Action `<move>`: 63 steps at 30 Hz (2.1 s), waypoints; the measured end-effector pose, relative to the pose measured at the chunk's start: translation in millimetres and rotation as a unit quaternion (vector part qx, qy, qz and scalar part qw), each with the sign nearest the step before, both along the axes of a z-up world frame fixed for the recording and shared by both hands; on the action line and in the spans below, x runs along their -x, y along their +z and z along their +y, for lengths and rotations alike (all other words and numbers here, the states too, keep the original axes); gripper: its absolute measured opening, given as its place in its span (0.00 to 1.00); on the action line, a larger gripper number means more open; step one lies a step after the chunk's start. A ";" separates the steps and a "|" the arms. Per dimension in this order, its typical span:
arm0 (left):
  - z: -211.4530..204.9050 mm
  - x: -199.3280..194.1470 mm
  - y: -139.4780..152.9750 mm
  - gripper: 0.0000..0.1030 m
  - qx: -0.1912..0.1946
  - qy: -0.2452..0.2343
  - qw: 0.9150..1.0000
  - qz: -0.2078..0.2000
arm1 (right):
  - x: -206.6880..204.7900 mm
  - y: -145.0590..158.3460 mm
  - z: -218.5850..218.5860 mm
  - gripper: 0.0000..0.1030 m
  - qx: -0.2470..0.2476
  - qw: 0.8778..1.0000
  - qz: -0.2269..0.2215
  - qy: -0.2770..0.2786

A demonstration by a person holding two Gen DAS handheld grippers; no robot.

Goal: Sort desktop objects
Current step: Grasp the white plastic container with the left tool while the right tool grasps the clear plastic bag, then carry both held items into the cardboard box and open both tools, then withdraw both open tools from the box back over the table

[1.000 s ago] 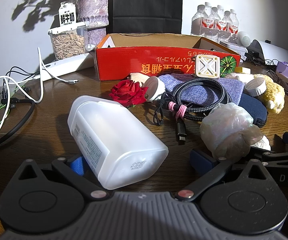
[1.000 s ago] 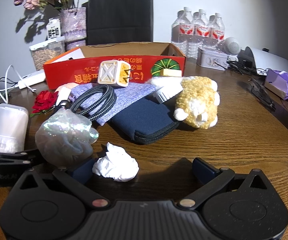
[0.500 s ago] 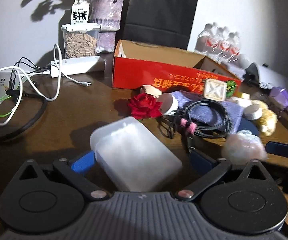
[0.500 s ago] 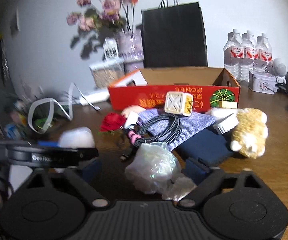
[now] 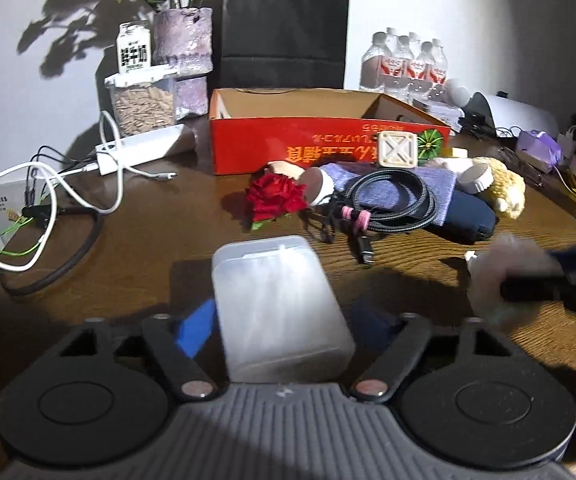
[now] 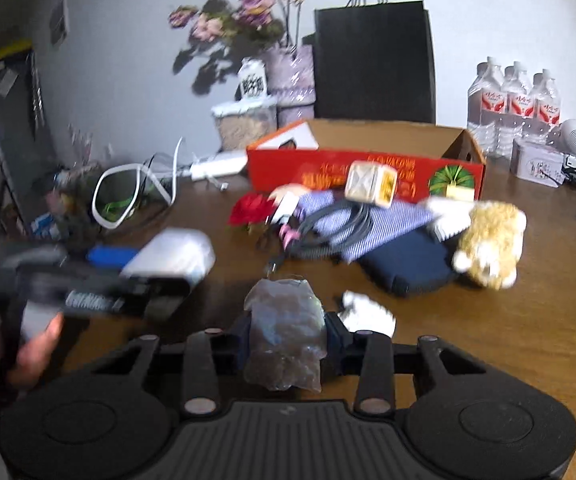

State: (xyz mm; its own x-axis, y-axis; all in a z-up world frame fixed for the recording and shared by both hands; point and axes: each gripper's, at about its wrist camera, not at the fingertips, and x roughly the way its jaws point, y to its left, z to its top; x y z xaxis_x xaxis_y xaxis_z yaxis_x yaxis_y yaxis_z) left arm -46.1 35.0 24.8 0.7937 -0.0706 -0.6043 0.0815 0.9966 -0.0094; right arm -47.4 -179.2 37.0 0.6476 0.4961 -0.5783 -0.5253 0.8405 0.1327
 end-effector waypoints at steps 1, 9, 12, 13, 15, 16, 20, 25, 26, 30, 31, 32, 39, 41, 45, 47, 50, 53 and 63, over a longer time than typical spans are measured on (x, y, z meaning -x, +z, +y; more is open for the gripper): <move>-3.0 -3.8 -1.4 0.85 -0.008 0.003 1.000 0.001 | 3.4 -2.8 0.0 0.36 0.003 1.000 0.003 -0.002; -11.0 10.3 -0.7 0.65 -0.026 0.024 0.999 -0.007 | 26.2 2.2 -27.6 0.35 -0.023 0.999 -0.016 -0.041; -10.2 26.2 15.8 0.65 -0.018 0.022 0.999 -0.030 | 21.6 9.9 -42.1 0.35 -0.050 0.997 -0.023 -0.055; -8.6 27.0 24.4 0.65 -0.011 0.024 0.999 -0.040 | 16.6 14.9 -45.6 0.35 -0.058 0.996 -0.026 -0.056; -5.8 19.5 41.5 0.65 0.003 0.022 0.998 -0.061 | 2.2 31.2 -49.3 0.35 -0.071 0.995 -0.043 -0.050; -5.5 9.6 52.0 0.65 0.006 0.015 0.997 -0.070 | -8.3 41.2 -50.7 0.35 -0.080 0.994 -0.057 -0.050; -6.1 -60.0 90.7 0.65 -0.002 -0.001 0.996 -0.093 | -85.7 84.2 -52.1 0.35 -0.104 0.990 -0.089 -0.046; 0.7 -205.6 115.9 0.65 0.012 0.023 0.999 -0.043 | -230.1 116.7 -17.0 0.35 -0.075 0.993 -0.066 -0.058; 1.9 -239.0 112.6 0.65 0.008 0.026 0.999 -0.022 | -262.2 116.5 -7.0 0.35 -0.070 0.994 -0.052 -0.067; 9.8 -342.0 80.3 0.65 -0.006 0.070 0.996 0.059 | -363.4 85.6 38.6 0.35 -0.030 0.997 0.016 -0.063; 10.2 -357.4 70.7 0.65 -0.010 0.073 0.995 0.069 | -387.3 71.8 47.4 0.35 -0.027 0.997 0.044 -0.059; 8.6 -372.1 64.3 0.65 -0.022 0.072 0.994 0.079 | -405.0 58.8 53.3 0.35 -0.029 0.996 0.066 -0.061; 2.2 -418.3 22.1 0.67 -0.066 0.054 0.986 0.140 | -470.8 -5.0 71.8 0.51 -0.078 0.976 0.185 -0.080; 5.5 -416.2 27.4 0.82 -0.055 0.051 0.989 0.126 | -471.4 -12.8 72.7 0.61 -0.101 0.971 0.205 -0.070; 9.5 -408.6 47.7 0.87 -0.054 0.040 0.992 0.104 | -460.1 1.5 68.1 0.65 -0.083 0.976 0.180 -0.085; 11.4 -402.4 60.6 0.87 -0.054 0.046 0.993 0.095 | -446.0 17.3 62.9 0.71 -0.054 0.981 0.157 -0.104; 23.9 -389.5 75.1 0.92 -0.029 0.060 0.993 0.095 | -417.5 42.3 55.2 0.75 -0.014 0.985 0.115 -0.130; 27.3 -364.4 87.7 0.97 -0.016 0.071 0.993 0.090 | -384.0 59.5 44.6 0.76 0.030 0.985 0.080 -0.147; 12.3 -201.4 97.2 1.00 -0.033 0.063 0.997 0.023 | -216.9 85.3 8.3 0.85 0.058 0.988 -0.013 -0.140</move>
